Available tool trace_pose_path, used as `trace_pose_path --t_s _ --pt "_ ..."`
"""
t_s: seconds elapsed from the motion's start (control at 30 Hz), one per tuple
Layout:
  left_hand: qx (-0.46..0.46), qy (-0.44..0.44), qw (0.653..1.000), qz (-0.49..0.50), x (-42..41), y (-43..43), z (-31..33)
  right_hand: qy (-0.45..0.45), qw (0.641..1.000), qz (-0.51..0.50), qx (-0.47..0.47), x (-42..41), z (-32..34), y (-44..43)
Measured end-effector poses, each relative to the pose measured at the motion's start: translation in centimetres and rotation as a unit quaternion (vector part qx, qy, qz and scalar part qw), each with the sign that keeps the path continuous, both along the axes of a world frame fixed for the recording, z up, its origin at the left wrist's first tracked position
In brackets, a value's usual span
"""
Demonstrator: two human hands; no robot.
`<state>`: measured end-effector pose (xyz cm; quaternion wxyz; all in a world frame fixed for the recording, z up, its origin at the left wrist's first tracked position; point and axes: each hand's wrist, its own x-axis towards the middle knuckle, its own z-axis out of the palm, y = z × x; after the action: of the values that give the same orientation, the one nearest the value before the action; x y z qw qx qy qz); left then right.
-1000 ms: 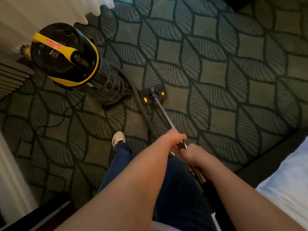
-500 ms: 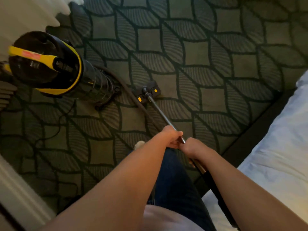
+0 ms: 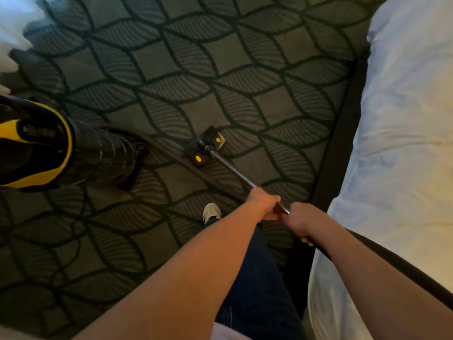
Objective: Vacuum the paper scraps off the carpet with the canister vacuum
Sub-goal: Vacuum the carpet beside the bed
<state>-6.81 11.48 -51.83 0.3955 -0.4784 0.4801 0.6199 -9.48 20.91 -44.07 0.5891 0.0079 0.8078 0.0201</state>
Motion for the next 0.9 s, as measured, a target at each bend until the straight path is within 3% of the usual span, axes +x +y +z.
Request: trace_pose_path --t_s 0.9 --pt "0.013 -0.03 0.973 -0.228 16.9 16.9 2.8 -0.017 0.97 -0.242 -0.005 22.7 -1.2 18.2"
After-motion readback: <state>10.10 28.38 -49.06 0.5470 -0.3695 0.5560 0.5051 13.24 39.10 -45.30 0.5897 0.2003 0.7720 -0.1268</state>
